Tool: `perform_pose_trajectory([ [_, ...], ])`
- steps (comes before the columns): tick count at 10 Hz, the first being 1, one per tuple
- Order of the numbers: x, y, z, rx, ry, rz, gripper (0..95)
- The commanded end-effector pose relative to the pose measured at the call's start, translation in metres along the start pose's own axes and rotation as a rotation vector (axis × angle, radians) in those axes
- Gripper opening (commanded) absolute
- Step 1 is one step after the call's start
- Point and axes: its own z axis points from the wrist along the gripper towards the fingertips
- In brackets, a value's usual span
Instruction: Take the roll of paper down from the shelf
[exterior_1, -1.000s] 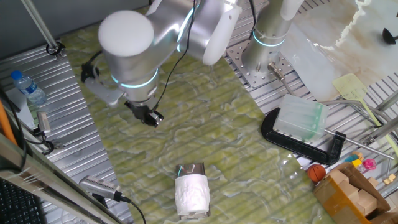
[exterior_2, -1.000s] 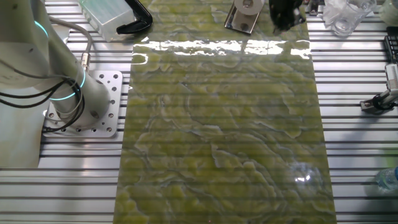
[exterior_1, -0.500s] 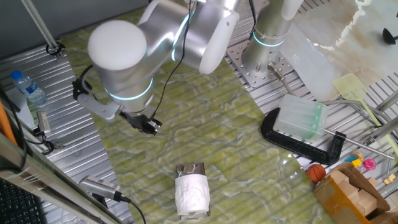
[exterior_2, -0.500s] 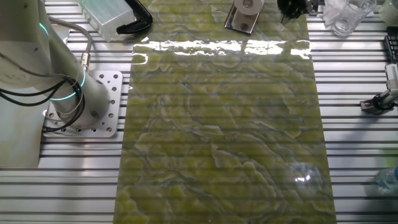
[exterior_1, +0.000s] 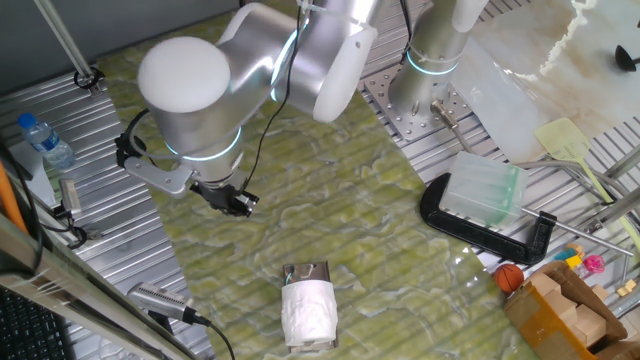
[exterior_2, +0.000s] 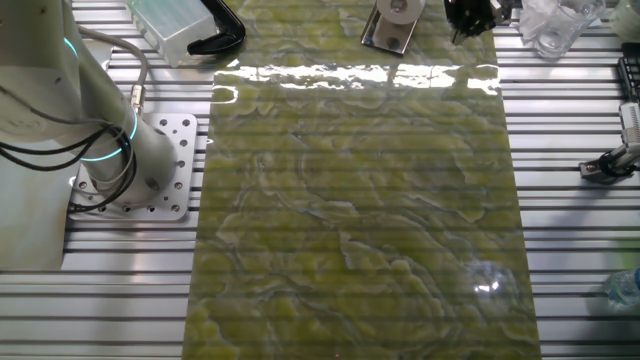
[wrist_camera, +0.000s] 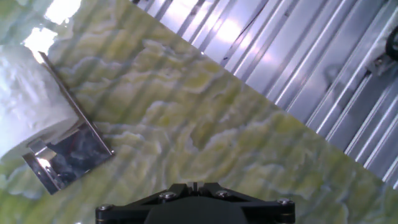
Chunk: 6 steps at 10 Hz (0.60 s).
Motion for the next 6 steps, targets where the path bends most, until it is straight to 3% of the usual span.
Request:
perform_pose_trajectory([
  [1,0.0004,0.0003,-0.0001,-0.015,0.028,-0.050,0.0],
  [4,0.0004,0.0003,-0.0001,0.004,0.059,-0.190,0.0],
  [6,0.0004,0.0003,-0.0001,-0.019,0.064,-0.279,0.0],
])
